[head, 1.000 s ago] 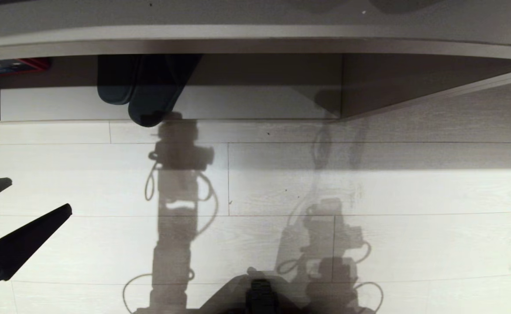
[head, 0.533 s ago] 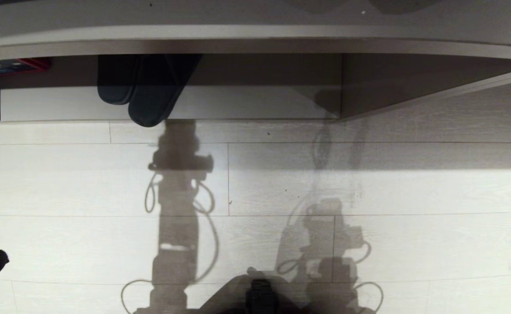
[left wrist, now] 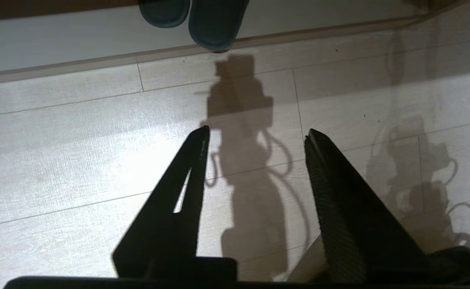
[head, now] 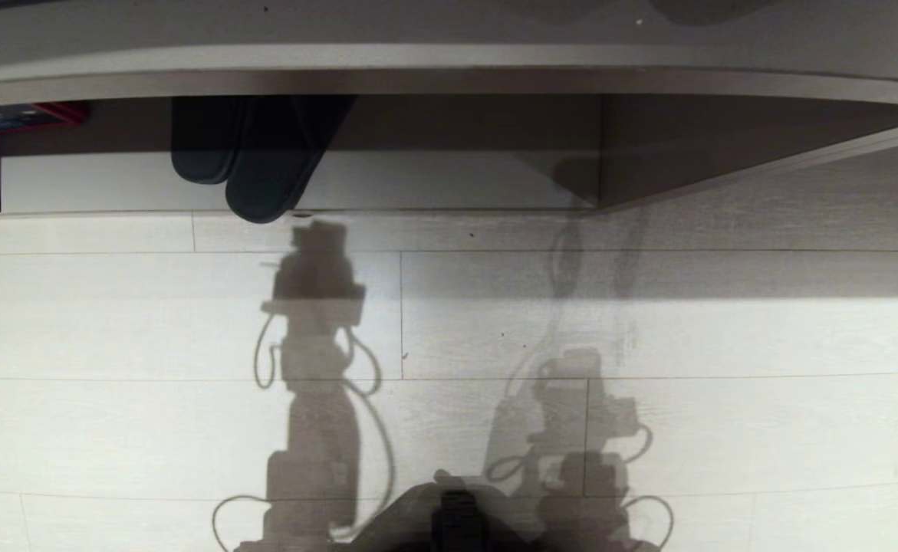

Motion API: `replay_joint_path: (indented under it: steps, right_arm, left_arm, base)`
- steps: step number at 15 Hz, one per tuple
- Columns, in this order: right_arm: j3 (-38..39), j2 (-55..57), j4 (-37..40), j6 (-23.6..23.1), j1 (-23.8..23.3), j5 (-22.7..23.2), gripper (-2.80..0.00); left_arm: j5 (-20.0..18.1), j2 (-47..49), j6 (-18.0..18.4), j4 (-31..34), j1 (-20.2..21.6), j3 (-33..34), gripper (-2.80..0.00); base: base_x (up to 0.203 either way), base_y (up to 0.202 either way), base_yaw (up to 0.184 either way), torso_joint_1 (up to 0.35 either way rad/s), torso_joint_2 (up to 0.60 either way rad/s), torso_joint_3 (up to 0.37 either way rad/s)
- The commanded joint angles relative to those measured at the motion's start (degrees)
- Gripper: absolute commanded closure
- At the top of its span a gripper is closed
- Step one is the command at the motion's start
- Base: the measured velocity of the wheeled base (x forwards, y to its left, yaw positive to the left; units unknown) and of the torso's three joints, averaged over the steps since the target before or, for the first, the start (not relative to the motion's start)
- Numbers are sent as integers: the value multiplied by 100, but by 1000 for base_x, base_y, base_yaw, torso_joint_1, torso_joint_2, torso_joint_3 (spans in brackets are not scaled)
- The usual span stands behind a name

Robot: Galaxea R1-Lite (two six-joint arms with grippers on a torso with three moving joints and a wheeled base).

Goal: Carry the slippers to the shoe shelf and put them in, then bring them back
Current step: Pick up the slippers in the shoe cabinet

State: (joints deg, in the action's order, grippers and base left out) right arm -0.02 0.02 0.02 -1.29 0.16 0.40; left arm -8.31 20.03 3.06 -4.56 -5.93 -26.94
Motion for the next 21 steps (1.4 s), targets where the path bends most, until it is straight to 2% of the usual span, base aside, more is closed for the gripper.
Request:
replay_joint_path:
  steps: [1, 4, 7, 13, 15, 17, 21]
  right_arm:
    - [2, -2, -2, -11, 2, 4, 0]
    - [2, -2, -2, -3, 2, 4, 0]
    - [2, -2, -2, -10, 2, 4, 0]
    - [2, -2, -2, -4, 2, 4, 0]
    - [2, -2, -2, -3, 2, 4, 0]
    - [2, -2, -2, -3, 2, 4, 0]
    - [2, -2, -2, -11, 2, 4, 0]
  left_arm:
    - [-1, -349, -21, 0, 72, 85, 0]
    - [259, -385, -61, -70, 101, 153, 0]
    - [185, -596, -30, -44, 358, 411, 0]
    - [2, -1657, -18, -54, 555, 2061, 0]
    - [47, -1986, 175, -66, 558, 2558, 0]
    - [334, -2003, 238, -29, 558, 2683, 0]
    - [390, -2011, 72, -80, 558, 2733, 0]
  base:
    - [0, 0, 0, 0, 0, 0]
    - [0, 0, 0, 0, 0, 0]
    - [0, 0, 0, 0, 0, 0]
    - [0, 0, 0, 0, 0, 0]
    - [0, 0, 0, 0, 0, 0]
    - [0, 0, 0, 0, 0, 0]
    - [0, 0, 0, 0, 0, 0]
